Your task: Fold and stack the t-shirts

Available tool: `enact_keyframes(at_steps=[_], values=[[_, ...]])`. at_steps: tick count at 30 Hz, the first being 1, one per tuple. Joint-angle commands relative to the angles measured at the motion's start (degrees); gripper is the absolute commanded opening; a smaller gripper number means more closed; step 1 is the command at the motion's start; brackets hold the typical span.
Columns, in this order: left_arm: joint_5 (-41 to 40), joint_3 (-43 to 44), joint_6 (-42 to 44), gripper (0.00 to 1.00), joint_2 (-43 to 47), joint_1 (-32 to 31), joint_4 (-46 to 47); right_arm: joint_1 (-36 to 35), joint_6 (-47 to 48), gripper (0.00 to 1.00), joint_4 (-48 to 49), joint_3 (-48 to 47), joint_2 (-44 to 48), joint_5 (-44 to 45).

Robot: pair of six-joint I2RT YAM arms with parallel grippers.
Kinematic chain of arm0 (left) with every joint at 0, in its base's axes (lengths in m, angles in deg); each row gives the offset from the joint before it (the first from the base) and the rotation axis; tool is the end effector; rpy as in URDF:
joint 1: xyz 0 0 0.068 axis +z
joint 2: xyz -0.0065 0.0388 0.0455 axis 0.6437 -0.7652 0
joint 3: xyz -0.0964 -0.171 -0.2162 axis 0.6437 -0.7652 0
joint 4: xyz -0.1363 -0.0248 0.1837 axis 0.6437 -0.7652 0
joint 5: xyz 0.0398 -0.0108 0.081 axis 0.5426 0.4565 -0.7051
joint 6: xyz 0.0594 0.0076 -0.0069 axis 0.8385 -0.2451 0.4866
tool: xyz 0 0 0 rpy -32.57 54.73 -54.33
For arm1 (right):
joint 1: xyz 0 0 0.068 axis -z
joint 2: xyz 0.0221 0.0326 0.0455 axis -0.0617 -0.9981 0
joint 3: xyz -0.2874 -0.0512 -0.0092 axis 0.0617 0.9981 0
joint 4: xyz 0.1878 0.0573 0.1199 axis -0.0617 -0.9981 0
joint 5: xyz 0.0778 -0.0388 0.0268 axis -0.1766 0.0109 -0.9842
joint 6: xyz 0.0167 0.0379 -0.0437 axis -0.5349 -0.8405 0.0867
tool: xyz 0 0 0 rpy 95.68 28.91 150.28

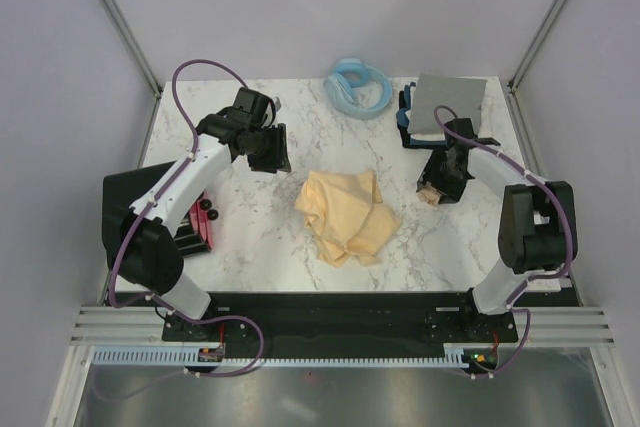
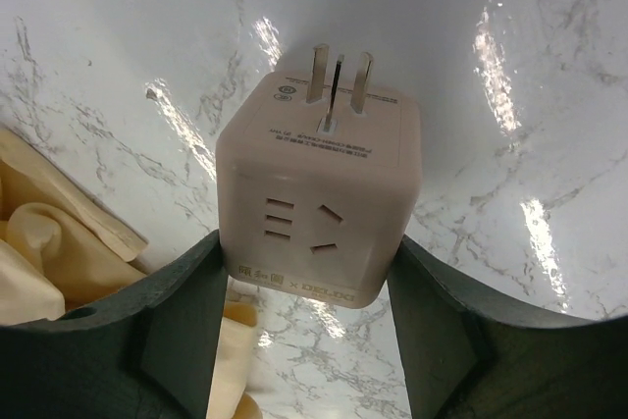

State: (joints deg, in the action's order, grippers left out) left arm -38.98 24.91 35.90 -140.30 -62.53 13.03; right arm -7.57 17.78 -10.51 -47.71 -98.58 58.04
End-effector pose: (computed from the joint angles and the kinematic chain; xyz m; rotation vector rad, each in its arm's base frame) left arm 0.2794 -0.1220 0.3277 0.0823 2.6219 -0.4501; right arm 0.2990 0.0230 0.2159 0.7321 2.7493 0.2133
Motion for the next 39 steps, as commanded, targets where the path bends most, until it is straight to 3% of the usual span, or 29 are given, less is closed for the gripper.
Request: enact_keyframes(at_steps=[1, 12, 19, 21, 32, 39], values=[[0.67, 0.05, 1.70, 0.47, 1.46, 0.22, 0.92, -0.98, -1.23, 0.26, 0.05, -1.06, -4.16, 3.68], [0.76, -0.47, 1.53, 0.47, 2.43, 0.22, 0.92, -0.98, -0.79, 0.47, -0.91, -3.18, -6.54, 4.57], [0.75, -1.53, 1.09, 0.47, 3.40, 0.31, 0.92, -1.07, 0.09, 0.50, -3.11, -5.64, -10.50, 3.43], [0.67, -1.53, 1.00, 0.46, 3.66, 0.22, 0.92, -1.07, 0.27, 0.61, -3.55, -5.99, -11.11, 3.34], [0.67, -3.37, 0.30, 0.46, 5.07, 0.22, 0.92, -1.42, 2.64, 0.62, -4.25, -6.61, -14.19, 2.72], [0.58, -3.55, 0.21, 0.46, 5.59, 0.31, 1.00, -1.86, 3.61, 0.73, -4.87, -7.13, -16.38, 2.72]])
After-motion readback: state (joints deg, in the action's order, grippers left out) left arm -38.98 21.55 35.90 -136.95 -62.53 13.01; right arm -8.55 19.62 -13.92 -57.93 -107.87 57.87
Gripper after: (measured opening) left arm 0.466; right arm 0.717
